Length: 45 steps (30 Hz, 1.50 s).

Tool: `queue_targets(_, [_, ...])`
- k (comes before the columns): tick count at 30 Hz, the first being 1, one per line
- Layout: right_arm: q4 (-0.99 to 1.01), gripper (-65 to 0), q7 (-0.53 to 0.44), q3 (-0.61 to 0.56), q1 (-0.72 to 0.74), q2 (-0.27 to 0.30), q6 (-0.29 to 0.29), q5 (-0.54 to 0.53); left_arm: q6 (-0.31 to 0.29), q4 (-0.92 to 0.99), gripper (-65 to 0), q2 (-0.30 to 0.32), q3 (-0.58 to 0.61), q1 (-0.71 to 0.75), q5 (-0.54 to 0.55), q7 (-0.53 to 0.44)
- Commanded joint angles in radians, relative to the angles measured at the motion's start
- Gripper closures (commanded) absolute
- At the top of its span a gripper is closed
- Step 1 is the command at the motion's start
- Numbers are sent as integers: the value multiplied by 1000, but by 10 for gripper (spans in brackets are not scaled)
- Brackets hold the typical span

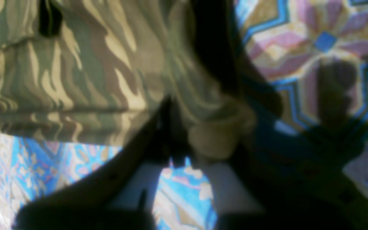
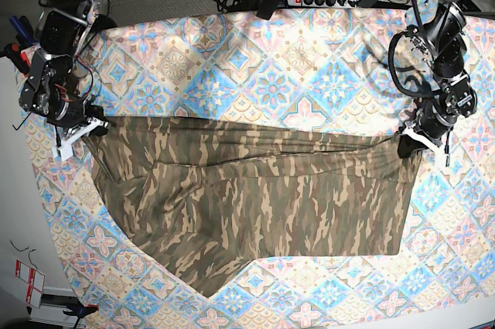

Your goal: Fold the T-shirt properly

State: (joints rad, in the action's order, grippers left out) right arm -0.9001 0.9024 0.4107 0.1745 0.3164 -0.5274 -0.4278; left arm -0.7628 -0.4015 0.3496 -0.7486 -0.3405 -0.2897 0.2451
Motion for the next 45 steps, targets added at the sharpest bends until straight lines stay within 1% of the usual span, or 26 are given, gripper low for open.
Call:
queue_targets(1, [-18, -14, -13, 7, 0, 34, 19, 24, 65, 26, -78, -11, 10, 71, -202, 257])
queue_targets(4, [-18, -14, -15, 7, -7, 33, 19, 24, 65, -4, -78, -13, 10, 83, -214, 260])
queue_targets(5, [-18, -14, -15, 6, -11, 33, 19, 24, 65, -27, -78, -25, 10, 100, -225, 260])
queue_targets(7, [-18, -14, -15, 6, -11, 33, 19, 24, 65, -129, -78, -73, 10, 137, -253, 262])
queue_targets(9, [-20, -14, -15, 6, -11, 33, 19, 24, 65, -277, -78, -119, 10, 195, -299, 274])
queue_targets(13, [-20, -14, -13, 6, -11, 33, 19, 24, 65, -636, -78, -260, 10, 294, -383, 339])
queue_targets(14, [-20, -14, -13, 6, -11, 33, 19, 24, 65, -707, -78, -286, 10, 312, -405, 345])
queue_targets(16, [-20, -14, -13, 6, -13, 33, 19, 24, 65, -802, -78, -337, 10, 332, -446, 346])
queue_targets(17, [-20, -14, -13, 6, -20, 33, 19, 24, 65, -830, -78, -350, 10, 335, -464, 348])
queue_targets(20, [-20, -14, -13, 15, -31, 33, 23, 24, 65, -847, -78, -363, 7, 340, -492, 348])
queue_targets(24, [-21, -14, -13, 17, -72, 40, 88, 24, 65, -851, -78, -360, 4, 375, -483, 348])
queue_targets(26, [-21, -14, -13, 24, -79, 65, 111, 24, 65, -851, -78, -360, 4, 386, -484, 346])
queue_targets(29, [-20, -14, -13, 29, -82, 92, 131, 24, 65, -868, -78, -364, 5, 424, -481, 342])
queue_targets(31, [-15, -14, -10, 29, -89, 117, 131, 24, 65, -905, -78, -369, 5, 453, -480, 342])
queue_targets(34, [-20, -14, 21, 29, -102, 142, 131, 24, 65, -977, -78, -399, 10, 496, -480, 340])
queue_targets(36, [-20, -14, 28, 29, -102, 145, 131, 24, 65, -1025, -78, -413, 16, 527, -480, 339])
queue_targets(41, [-20, -14, 30, 29, -102, 145, 131, 24, 65, -1115, -78, -439, 108, 616, -481, 346])
queue_targets(45, [-21, -14, 30, 21, -102, 143, 128, 24, 65, -1198, -78, -487, 139, 663, -480, 345])
